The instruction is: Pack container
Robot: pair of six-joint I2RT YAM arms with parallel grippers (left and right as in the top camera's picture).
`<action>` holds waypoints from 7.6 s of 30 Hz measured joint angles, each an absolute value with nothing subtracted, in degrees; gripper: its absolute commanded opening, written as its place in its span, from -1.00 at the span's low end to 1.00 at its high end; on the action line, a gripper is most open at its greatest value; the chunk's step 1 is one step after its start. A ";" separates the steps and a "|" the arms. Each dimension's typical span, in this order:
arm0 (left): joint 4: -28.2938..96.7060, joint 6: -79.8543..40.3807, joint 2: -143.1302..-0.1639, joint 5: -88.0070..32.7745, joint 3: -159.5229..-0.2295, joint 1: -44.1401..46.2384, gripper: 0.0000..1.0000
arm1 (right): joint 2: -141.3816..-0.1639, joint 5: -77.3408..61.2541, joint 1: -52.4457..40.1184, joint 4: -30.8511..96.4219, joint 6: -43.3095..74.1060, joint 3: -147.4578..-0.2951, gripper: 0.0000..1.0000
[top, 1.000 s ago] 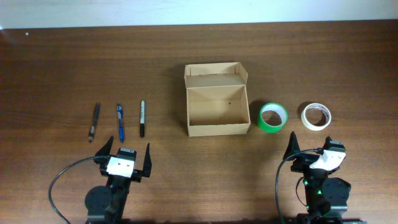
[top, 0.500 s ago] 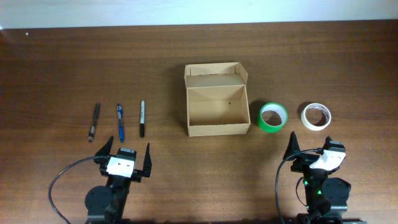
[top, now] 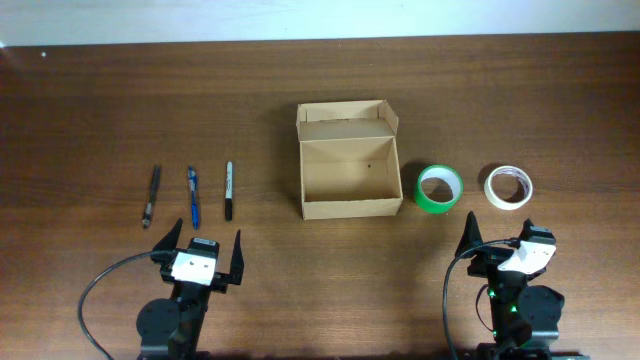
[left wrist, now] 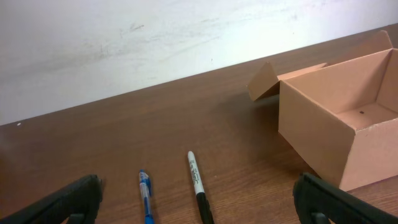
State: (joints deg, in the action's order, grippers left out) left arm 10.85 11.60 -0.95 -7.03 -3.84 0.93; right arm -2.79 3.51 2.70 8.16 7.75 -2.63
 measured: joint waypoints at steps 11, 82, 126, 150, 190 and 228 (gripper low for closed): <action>10.85 11.60 -0.95 -7.03 -3.84 0.93 0.99 | -2.79 3.51 2.70 8.16 7.73 -2.63 0.98; 36.49 12.23 -64.05 -23.66 -83.33 5.04 0.99 | -57.65 -10.07 2.98 82.94 -3.03 -107.92 0.98; 68.42 16.95 -72.77 -8.03 -122.58 5.08 0.99 | -123.96 -5.89 2.61 96.68 0.23 -126.48 0.92; 66.41 16.99 -93.51 -4.01 -118.06 5.08 0.91 | -115.90 6.00 -7.57 88.97 4.10 -125.32 0.58; 66.46 17.19 -93.32 -5.41 -118.08 5.15 0.93 | -93.69 7.03 -6.63 47.46 22.09 -69.84 0.45; 66.41 17.19 -93.32 -5.78 -118.08 5.15 0.93 | -97.78 1.56 -1.58 45.28 18.63 -58.70 -0.10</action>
State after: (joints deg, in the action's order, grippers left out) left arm 66.41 17.19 -93.32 -5.78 -118.08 5.15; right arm -97.78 1.56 -1.58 45.28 18.63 -58.70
